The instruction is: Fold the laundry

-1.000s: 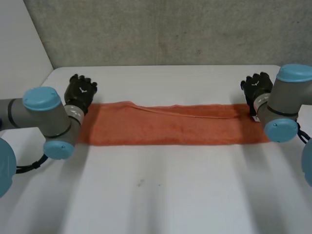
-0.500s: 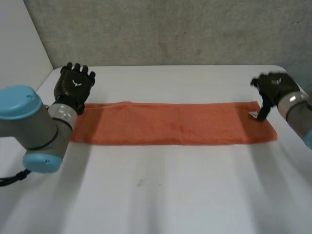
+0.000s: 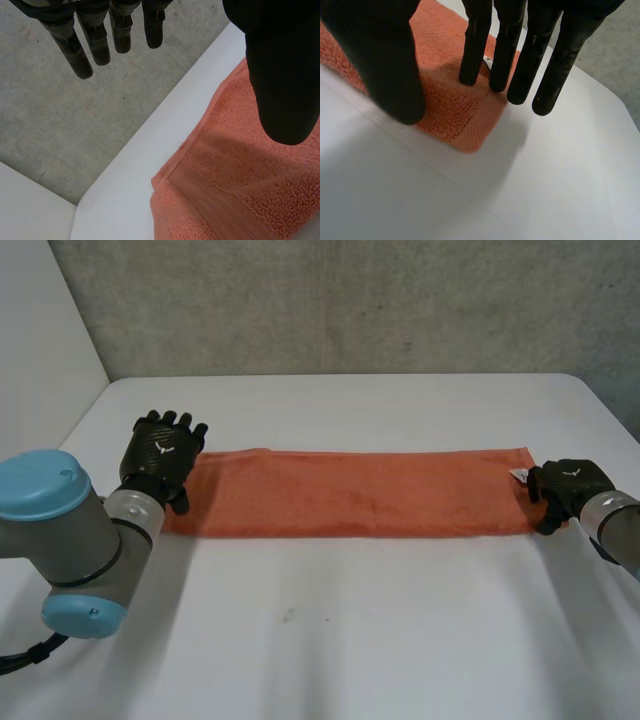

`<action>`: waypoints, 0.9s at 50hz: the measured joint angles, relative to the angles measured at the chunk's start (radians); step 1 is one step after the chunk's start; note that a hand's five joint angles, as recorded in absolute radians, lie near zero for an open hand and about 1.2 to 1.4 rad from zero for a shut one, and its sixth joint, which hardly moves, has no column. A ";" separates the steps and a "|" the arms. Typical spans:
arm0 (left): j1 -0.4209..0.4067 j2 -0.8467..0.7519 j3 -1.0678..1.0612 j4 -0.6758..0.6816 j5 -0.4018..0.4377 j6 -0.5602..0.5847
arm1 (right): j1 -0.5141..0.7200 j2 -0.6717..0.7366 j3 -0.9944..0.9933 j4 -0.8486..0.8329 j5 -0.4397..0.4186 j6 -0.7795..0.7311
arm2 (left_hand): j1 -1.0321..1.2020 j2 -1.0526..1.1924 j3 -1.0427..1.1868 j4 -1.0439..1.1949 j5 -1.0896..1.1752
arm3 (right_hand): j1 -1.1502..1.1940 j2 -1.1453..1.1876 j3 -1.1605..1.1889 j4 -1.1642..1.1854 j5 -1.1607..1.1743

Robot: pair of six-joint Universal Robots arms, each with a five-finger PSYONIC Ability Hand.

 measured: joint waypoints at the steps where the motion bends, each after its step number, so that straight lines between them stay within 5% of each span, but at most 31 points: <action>1: 0.000 0.000 0.000 0.000 0.000 0.000 | 0.000 0.000 0.000 0.000 0.000 0.000 | 0.000 0.000 0.000 0.000 0.000 | 0.000 0.000 0.000 0.000 0.000; 8: 0.000 0.000 -0.003 0.000 -0.001 0.000 | -0.016 0.020 -0.025 -0.017 0.011 -0.003 | 0.000 0.000 0.000 0.000 0.000 | 0.301 0.402 0.414 0.422 0.402; 16: 0.000 0.005 -0.014 0.000 -0.002 0.000 | -0.067 0.040 -0.082 -0.014 0.069 -0.028 | 0.000 0.000 0.000 0.000 0.000 | 0.301 0.402 0.420 0.430 0.409; 22: 0.002 0.014 -0.024 0.000 -0.005 0.001 | -0.150 0.050 -0.172 -0.003 0.214 -0.202 | 0.000 0.000 0.000 0.000 0.000 | 0.301 0.402 0.420 0.433 0.409; 29: 0.002 0.018 -0.029 0.000 -0.006 0.000 | -0.160 0.041 -0.247 -0.008 0.282 -0.307 | 0.000 0.000 0.000 0.000 0.000 | 0.301 0.402 0.420 0.433 0.422; 37: -0.002 0.022 -0.030 -0.001 -0.008 -0.001 | 0.040 -0.004 -0.315 -0.022 0.236 -0.220 | 0.000 0.000 0.000 0.000 0.000 | 0.301 0.402 0.420 0.433 0.426; 45: -0.002 0.033 -0.037 0.000 -0.008 -0.001 | 0.415 -0.014 -0.320 -0.115 0.047 -0.173 | 0.000 0.000 0.000 0.000 0.000 | 0.308 0.402 0.425 0.433 0.426</action>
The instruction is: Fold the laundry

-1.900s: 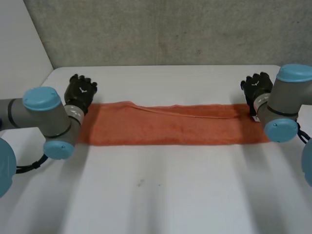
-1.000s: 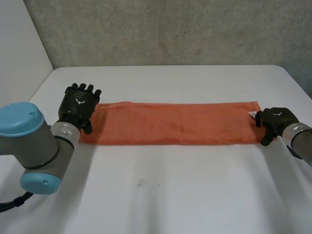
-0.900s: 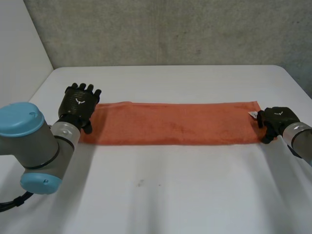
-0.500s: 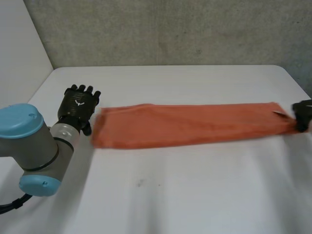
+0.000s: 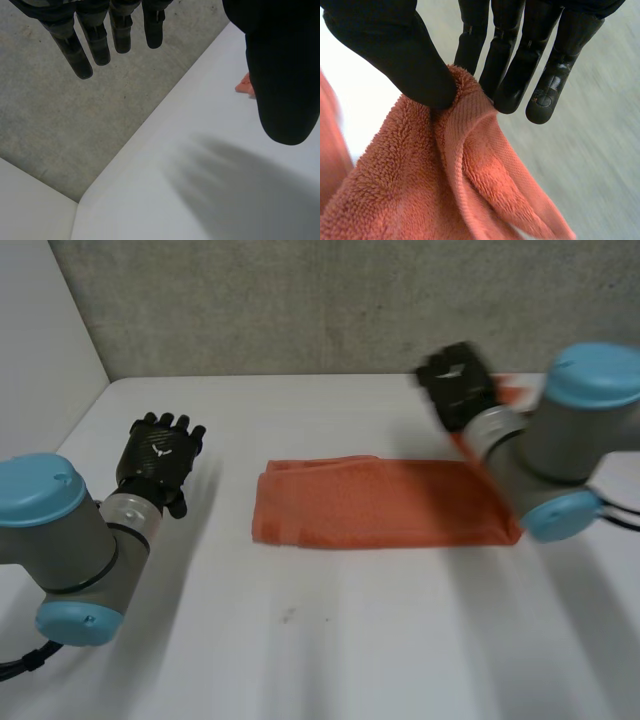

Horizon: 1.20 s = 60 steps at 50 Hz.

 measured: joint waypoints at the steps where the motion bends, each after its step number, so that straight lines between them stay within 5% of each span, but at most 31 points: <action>1: 0.000 0.000 0.000 0.000 0.000 0.000 | 0.000 0.000 0.000 0.000 0.000 0.000 | 0.000 0.000 0.000 0.000 0.000 | 0.000 0.000 0.000 0.000 0.000; 10: 0.000 0.002 -0.007 0.000 0.001 0.000 | 0.272 0.141 0.027 -0.074 -0.131 -0.019 | 0.000 0.000 0.000 0.000 0.000 | -0.040 -0.062 -0.054 -0.055 -0.047; 13: -0.003 0.003 -0.006 0.000 0.003 0.000 | 0.319 0.189 0.039 -0.078 -0.136 -0.031 | 0.000 0.000 0.000 0.000 0.000 | -0.629 -0.761 -0.737 -0.740 -0.708; 19: -0.018 0.001 0.004 0.002 0.006 0.000 | 0.269 0.148 0.075 -0.068 -0.056 -0.018 | 0.000 0.000 0.000 0.000 0.000 | -0.762 -0.959 -0.975 -0.962 -0.920; 26: -0.067 -0.010 0.042 0.009 0.009 -0.001 | 0.101 0.005 0.216 -0.037 0.068 0.120 | 0.000 0.000 0.000 0.000 0.000 | -0.762 -0.959 -0.975 -0.962 -0.921; 33: -0.123 -0.018 0.062 0.011 0.007 -0.002 | -0.052 -0.047 0.366 0.042 0.085 0.273 | 0.000 0.000 0.000 0.000 0.000 | -0.649 -0.801 -0.820 -0.827 -0.795; 37: -0.135 -0.020 0.056 0.010 0.006 -0.002 | -0.110 -0.045 0.409 0.071 0.082 0.293 | 0.000 0.000 0.000 0.000 0.000 | -0.247 -0.318 -0.336 -0.343 -0.332; 41: -0.135 -0.020 0.050 0.009 0.005 -0.002 | -0.125 -0.038 0.397 0.062 0.083 0.280 | 0.000 0.000 0.000 0.000 0.000 | -0.085 -0.055 -0.067 -0.071 -0.072; 52: -0.127 -0.003 0.030 0.009 -0.001 -0.001 | -0.015 -0.030 0.219 -0.015 0.077 0.223 | 0.000 0.000 0.000 0.000 0.000 | -0.024 -0.009 -0.005 -0.001 0.003; 60: -0.125 0.001 0.027 0.010 -0.003 -0.002 | 0.247 0.074 0.083 -0.028 0.007 0.142 | 0.000 0.000 0.000 0.000 0.000 | -0.024 -0.009 -0.003 0.000 0.005</action>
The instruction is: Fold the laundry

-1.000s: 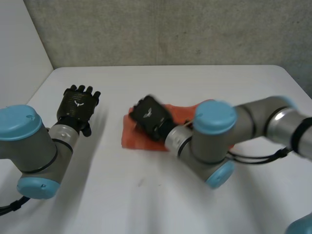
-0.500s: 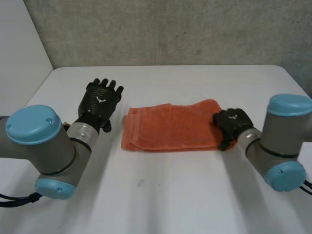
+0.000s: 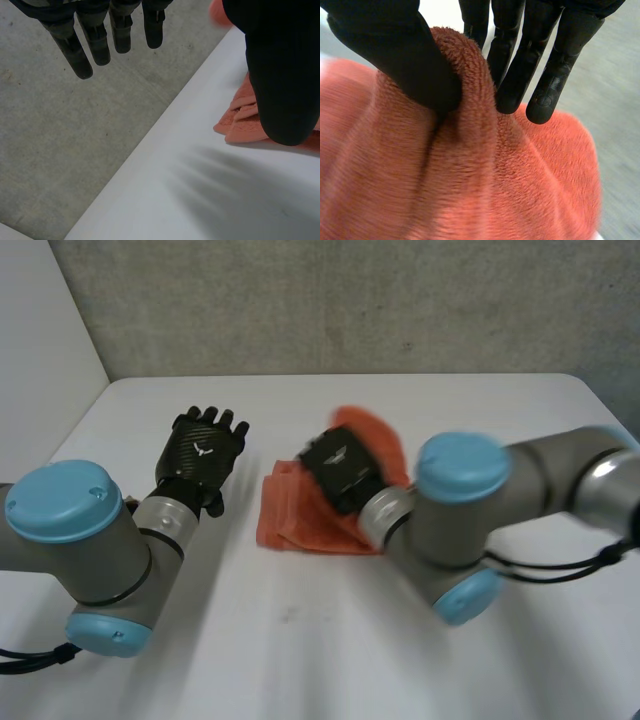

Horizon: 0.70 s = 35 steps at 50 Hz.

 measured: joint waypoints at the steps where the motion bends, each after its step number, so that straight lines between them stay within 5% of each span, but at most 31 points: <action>1: 0.001 0.000 0.001 0.000 0.000 0.000 | 0.050 0.035 -0.009 0.002 -0.027 -0.038 | 0.000 0.000 0.000 0.000 0.000 | 0.000 0.000 0.001 0.000 0.000; 6: 0.002 0.001 0.007 0.000 0.000 -0.006 | 0.108 0.083 -0.011 0.002 -0.045 -0.104 | 0.000 0.000 0.000 0.000 0.000 | -0.353 -0.435 -0.416 -0.422 -0.386; 7: 0.002 0.001 0.013 0.000 0.000 -0.016 | 0.116 0.089 -0.008 0.001 -0.028 -0.112 | 0.000 0.000 0.000 0.000 0.000 | -0.674 -0.815 -0.816 -0.824 -0.775; 8: 0.002 0.001 0.017 0.000 0.000 -0.024 | 0.116 0.086 -0.007 0.000 -0.015 -0.106 | 0.000 0.000 0.000 0.000 0.000 | -0.717 -0.892 -0.901 -0.910 -0.853; 16: -0.006 -0.011 0.103 -0.021 0.002 -0.154 | 0.031 -0.017 0.031 -0.014 0.067 0.138 | 0.000 0.000 0.000 0.000 0.000 | -0.738 -0.949 -0.970 -0.961 -0.927; 24: -0.062 -0.089 0.275 -0.151 0.006 -0.351 | -0.133 -0.107 0.096 -0.025 -0.022 0.529 | 0.000 0.000 0.000 0.000 0.000 | -0.738 -0.949 -0.970 -0.961 -0.927; 35: -0.130 -0.262 0.437 -0.320 0.007 -0.537 | -0.220 -0.048 0.031 0.089 -0.067 0.621 | 0.002 0.001 0.000 0.000 0.000 | -0.738 -0.949 -0.970 -0.961 -0.927</action>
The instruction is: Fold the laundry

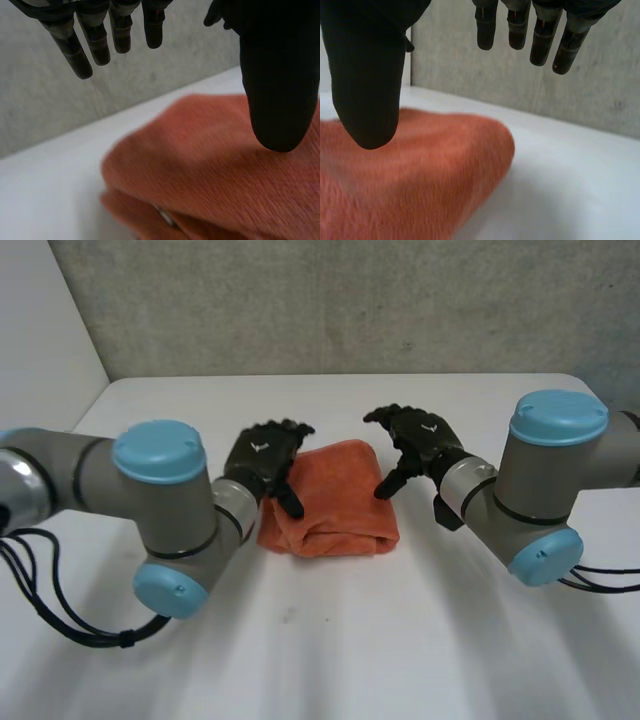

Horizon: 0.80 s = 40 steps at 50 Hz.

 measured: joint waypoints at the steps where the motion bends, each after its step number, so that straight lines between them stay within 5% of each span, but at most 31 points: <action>1: -0.003 -0.019 0.009 -0.006 -0.003 -0.005 | -0.002 0.019 -0.018 0.022 0.000 -0.005 | 0.000 0.000 0.000 0.000 0.000 | 0.000 0.000 0.000 0.000 0.000; 11: 0.008 -0.085 0.008 -0.034 -0.064 0.035 | 0.010 0.204 -0.222 0.257 0.001 -0.138 | -0.001 -0.001 0.000 0.000 0.000 | 0.000 0.000 0.000 0.000 0.000; 20: 0.020 -0.049 -0.023 -0.044 -0.073 0.119 | 0.013 0.210 -0.277 0.317 0.005 -0.185 | -0.002 -0.001 0.000 0.000 0.000 | -0.009 0.000 0.000 0.000 0.000; 30: 0.023 0.147 -0.033 -0.077 -0.072 0.155 | 0.000 -0.057 -0.176 0.240 0.064 -0.177 | -0.002 -0.001 0.000 0.000 0.000 | -0.009 0.000 0.000 0.000 -0.004; 40: 0.118 0.441 -0.035 -0.183 -0.072 0.115 | -0.106 -0.440 0.086 0.004 0.239 -0.178 | -0.002 -0.001 0.000 0.000 0.000 | -0.009 0.000 0.000 0.000 -0.004</action>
